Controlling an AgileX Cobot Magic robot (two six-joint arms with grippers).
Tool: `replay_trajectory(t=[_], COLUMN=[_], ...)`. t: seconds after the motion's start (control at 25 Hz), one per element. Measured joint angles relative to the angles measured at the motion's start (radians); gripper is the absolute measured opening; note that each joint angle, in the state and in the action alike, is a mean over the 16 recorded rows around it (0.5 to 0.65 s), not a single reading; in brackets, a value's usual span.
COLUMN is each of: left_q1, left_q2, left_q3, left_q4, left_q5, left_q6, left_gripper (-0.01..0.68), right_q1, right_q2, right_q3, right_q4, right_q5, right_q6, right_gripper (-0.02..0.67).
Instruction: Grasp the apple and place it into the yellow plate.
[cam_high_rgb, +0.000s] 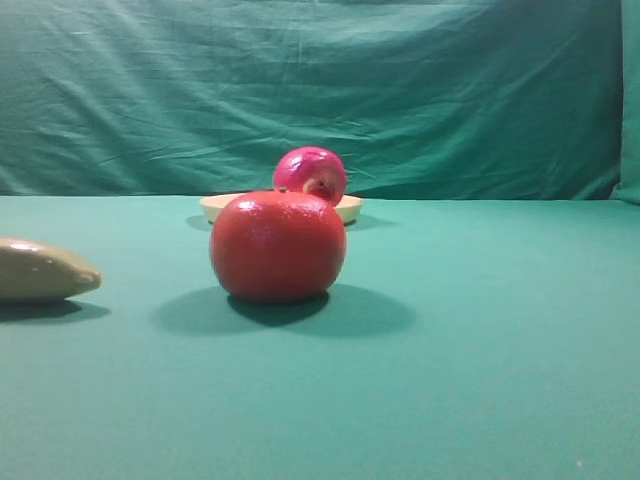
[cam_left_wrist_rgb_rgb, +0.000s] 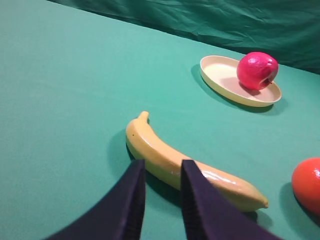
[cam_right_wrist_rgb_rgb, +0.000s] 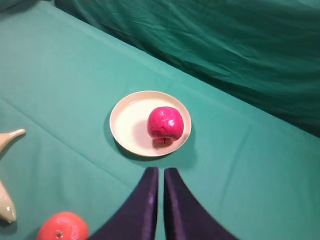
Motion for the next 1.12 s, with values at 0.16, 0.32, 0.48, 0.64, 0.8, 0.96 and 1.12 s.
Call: replay_trajectory(t=[0.16,0.32,0.48,0.64,0.8,0.96,1.12], left_q1=[0.0,0.0,0.0,0.0,0.0,0.0,0.0], left_q2=[0.0,0.0,0.0,0.0,0.0,0.0,0.0], left_q3=[0.0,0.0,0.0,0.0,0.0,0.0,0.0], left_q4=[0.0,0.0,0.0,0.0,0.0,0.0,0.0], left_q5=[0.0,0.0,0.0,0.0,0.0,0.0,0.0], left_q6=[0.0,0.0,0.0,0.0,0.0,0.0,0.0], left_gripper=[0.157,0.157,0.157,0.157,0.157,0.157,0.157], right_q1=[0.0,0.0,0.0,0.0,0.0,-0.004,-0.026], right_q2=[-0.18,-0.344,-0.475,-0.563,-0.611,-0.628,-0.638], right_q3=[0.163,0.271,0.331,0.358,0.366,0.374,0.407], right_q4=[0.0,0.0,0.0,-0.007,-0.029,-0.059,-0.09], right_q5=[-0.046,-0.048,-0.02,0.014,0.046,0.063,0.05], right_q6=[0.013,0.022,0.028,0.032,0.045,0.065,0.087], right_gripper=[0.0,0.0,0.0,0.0,0.0,0.0,0.0])
